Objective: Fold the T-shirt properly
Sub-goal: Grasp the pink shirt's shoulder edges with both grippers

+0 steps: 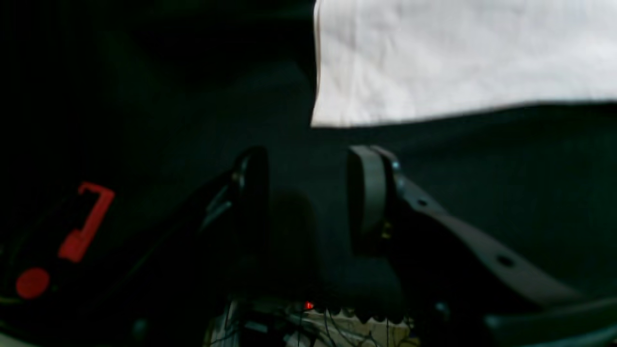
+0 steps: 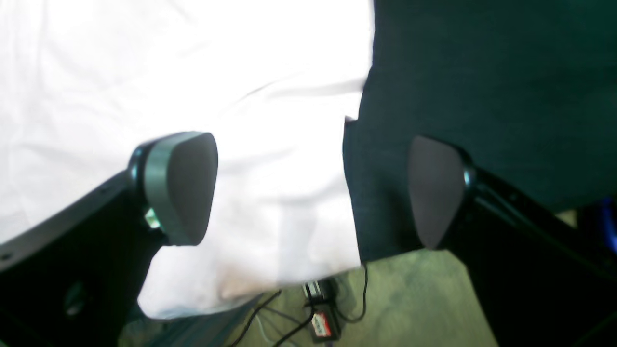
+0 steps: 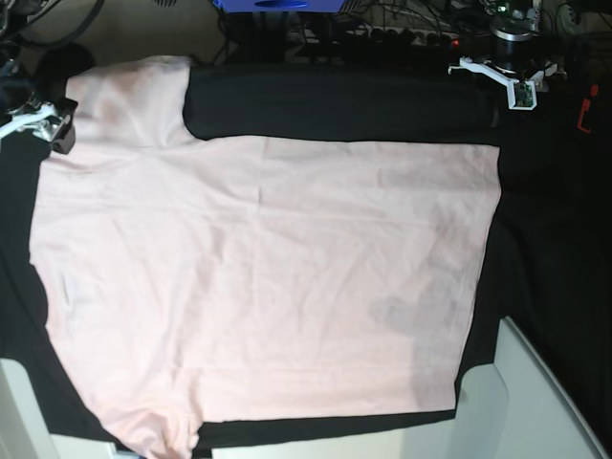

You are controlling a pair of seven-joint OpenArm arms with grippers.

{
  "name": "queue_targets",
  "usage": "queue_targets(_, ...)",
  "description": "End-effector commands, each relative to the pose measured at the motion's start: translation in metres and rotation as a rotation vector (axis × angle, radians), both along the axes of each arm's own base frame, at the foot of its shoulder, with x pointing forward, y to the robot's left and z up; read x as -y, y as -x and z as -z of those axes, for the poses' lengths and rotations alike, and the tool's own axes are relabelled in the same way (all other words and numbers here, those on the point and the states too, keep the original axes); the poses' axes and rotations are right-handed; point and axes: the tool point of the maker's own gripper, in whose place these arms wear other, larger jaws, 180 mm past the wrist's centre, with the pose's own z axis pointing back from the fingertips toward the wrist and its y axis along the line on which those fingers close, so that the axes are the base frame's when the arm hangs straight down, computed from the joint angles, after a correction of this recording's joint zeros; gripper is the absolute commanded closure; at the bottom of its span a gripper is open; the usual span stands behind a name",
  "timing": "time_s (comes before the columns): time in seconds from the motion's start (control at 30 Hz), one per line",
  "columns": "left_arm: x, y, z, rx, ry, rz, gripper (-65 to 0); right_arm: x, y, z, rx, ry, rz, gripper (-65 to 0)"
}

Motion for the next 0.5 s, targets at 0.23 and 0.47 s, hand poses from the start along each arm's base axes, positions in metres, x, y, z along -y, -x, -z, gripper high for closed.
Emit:
queue_targets(0.23, -0.003, -0.001, -0.008, 0.026, -0.014, 0.005, -26.5, 0.004, 0.004, 0.035, -0.046, -0.094, -0.019, -58.8)
queue_targets(0.47, -0.003, -0.001, -0.007, 0.024, -0.011, 0.001, -27.0, -0.013, 0.001, 0.039, -0.036, -0.126, -0.09, -58.0)
